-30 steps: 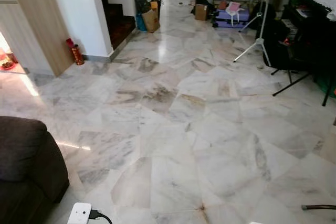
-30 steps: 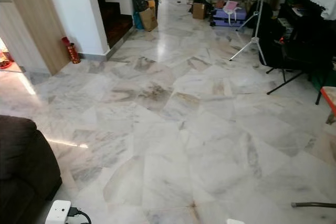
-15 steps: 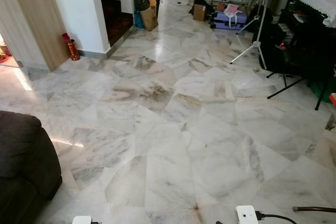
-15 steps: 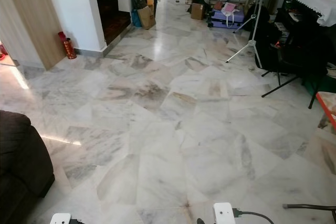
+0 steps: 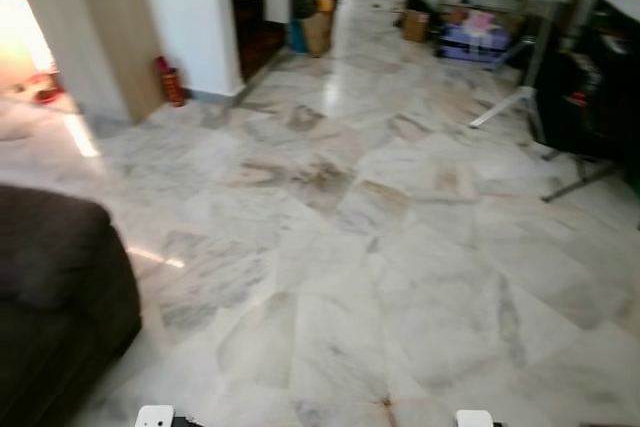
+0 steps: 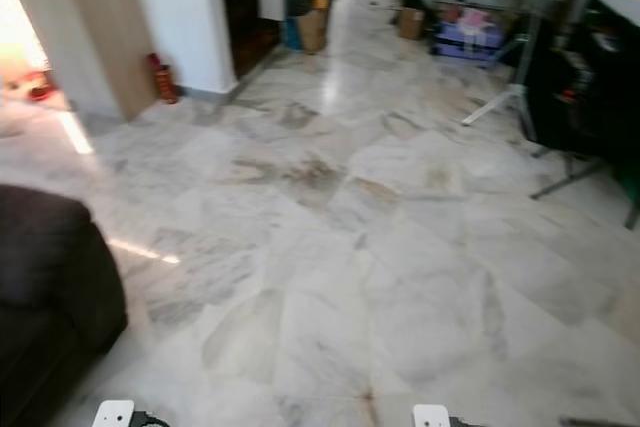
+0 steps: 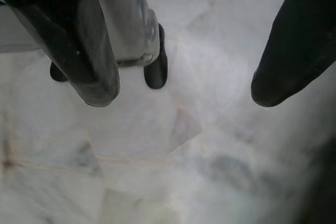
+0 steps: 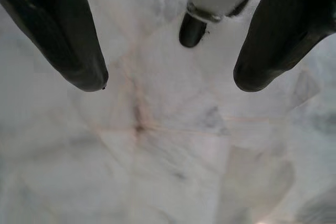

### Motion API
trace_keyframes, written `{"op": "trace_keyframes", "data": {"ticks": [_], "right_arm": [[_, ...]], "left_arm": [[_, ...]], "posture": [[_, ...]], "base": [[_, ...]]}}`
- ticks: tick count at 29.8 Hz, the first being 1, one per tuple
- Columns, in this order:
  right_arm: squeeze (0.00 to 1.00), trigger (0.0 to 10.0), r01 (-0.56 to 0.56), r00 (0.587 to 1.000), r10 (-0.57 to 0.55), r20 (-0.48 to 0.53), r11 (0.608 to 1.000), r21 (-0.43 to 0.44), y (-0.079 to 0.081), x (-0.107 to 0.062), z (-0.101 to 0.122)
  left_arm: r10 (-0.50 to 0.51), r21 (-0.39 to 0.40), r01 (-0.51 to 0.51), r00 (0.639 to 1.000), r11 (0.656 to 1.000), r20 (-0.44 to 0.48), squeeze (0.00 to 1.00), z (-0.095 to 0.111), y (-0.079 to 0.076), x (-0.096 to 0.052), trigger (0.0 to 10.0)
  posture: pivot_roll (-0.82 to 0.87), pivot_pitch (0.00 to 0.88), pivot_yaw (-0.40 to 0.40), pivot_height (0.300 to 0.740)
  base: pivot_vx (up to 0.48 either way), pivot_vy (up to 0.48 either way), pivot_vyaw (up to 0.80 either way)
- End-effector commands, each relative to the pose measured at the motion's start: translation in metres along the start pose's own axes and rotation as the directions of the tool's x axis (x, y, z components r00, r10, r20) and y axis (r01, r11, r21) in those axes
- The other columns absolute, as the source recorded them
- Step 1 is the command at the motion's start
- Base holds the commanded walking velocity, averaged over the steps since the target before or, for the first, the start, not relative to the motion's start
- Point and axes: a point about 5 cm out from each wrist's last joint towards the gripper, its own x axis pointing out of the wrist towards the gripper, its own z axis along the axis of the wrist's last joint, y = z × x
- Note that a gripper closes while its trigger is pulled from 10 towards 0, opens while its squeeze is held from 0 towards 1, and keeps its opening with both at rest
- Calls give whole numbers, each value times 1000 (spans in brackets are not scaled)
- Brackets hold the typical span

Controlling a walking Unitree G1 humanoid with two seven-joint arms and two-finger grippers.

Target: Move the pillow to the sofa from floor

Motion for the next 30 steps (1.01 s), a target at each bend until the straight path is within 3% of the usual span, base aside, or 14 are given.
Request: {"op": "trace_keyframes", "data": {"ticks": [1, 8, 19, 30], "right_arm": [[0, 10000, -8, 1000, 8, -3, 1000, -11, 3, 1, 1], [0, 10000, 15, 1000, -15, 24, 1000, 23, 2, 3, 10], [0, 10000, 3, 1000, -3, -21, 1000, 4, 5, 0, -4], [0, 10000, -5, 1000, 5, -16, 1000, -5, 6, 1, -3]], "left_arm": [[13, -15, -13, 1000, 1000, -12, 0, -4, 4, -1, 10000], [15, -7, -16, 1000, 1000, -27, 0, -9, 6, -3, 10000], [32, -11, -33, 998, 999, -46, 0, -17, 11, -6, 10000], [32, -13, -33, 998, 999, -45, 0, -17, 11, -6, 10000]], "posture": [[-41, 0, -34, 740], [-50, 0, -22, 740], [-43, 0, -27, 740], [-48, 0, -29, 740]], "base": [[0, 0, 800], [0, 0, 800], [0, 0, 800], [0, 0, 800]]}}
